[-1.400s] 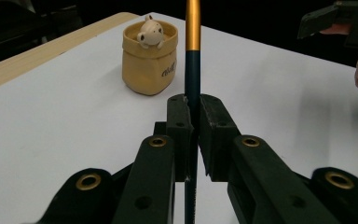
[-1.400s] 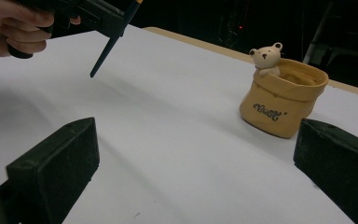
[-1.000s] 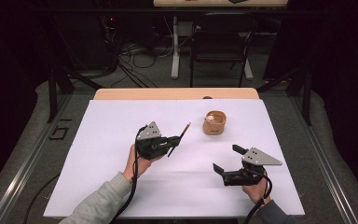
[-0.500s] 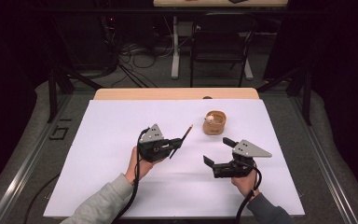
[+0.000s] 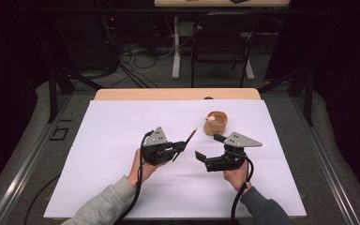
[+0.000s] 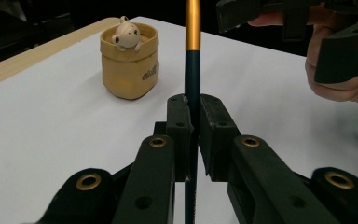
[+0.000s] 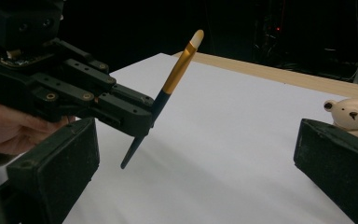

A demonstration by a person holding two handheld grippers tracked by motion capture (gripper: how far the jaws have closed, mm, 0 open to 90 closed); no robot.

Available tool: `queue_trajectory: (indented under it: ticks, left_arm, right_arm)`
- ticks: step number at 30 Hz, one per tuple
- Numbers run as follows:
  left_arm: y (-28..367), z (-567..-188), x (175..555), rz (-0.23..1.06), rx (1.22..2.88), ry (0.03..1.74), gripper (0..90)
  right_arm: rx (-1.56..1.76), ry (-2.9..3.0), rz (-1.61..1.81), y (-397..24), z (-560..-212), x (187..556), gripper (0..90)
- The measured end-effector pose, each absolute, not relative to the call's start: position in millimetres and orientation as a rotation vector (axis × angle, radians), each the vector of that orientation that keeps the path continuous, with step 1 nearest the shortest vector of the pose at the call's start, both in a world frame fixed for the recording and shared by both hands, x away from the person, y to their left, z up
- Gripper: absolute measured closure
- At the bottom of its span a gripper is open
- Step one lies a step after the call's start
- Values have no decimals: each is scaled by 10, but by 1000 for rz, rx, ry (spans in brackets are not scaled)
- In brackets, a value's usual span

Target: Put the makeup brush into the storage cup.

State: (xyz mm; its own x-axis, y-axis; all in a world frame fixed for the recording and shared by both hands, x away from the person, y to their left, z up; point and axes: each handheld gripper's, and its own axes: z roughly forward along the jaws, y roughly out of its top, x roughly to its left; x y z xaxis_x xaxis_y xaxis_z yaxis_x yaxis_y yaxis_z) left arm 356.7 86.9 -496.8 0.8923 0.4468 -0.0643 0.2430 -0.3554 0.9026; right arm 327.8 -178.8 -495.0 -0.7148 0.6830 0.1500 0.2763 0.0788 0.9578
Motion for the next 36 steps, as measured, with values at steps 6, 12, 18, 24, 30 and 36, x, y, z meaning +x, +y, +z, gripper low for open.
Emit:
queue_trajectory:
  ticks: [6,12,18,24,30,36]
  left_arm:
    - [837,-4990,3565,221,1966,497,834]
    - [822,-4997,3557,217,1972,496,835]
    - [805,-5002,3556,213,1987,493,835]
    - [799,-5007,3553,210,1985,495,835]
    - [776,-5011,3529,199,1990,492,900]
    - [785,-5011,3527,191,1984,496,900]
  right_arm:
    - [950,2041,1662,-1730,-4940,3324,31]
    - [994,2028,1666,-1677,-4930,3374,273]
    - [1019,2043,1696,-1599,-4923,3415,424]
    - [1007,2068,1725,-1532,-4913,3415,599]
    - [1028,2059,1759,-1511,-4892,3397,862]
    - [957,2042,1721,-1472,-4805,3318,895]
